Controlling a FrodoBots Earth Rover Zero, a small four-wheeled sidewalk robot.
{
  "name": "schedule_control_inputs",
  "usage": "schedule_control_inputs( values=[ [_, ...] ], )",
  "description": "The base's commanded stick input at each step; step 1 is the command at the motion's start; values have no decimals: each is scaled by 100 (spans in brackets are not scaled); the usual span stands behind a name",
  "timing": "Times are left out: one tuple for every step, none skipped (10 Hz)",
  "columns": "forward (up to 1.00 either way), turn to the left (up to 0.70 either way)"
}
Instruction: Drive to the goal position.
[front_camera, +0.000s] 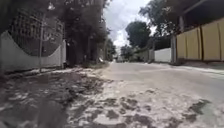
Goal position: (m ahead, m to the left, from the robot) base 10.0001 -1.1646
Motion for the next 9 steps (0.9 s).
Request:
schedule_control_inputs(
  values=[
    [100, -1],
    [100, -3],
    [100, -7],
    [100, -30],
    [100, -34],
    [100, -7],
    [100, 0],
    [100, -15],
    [100, -34]
  ],
)
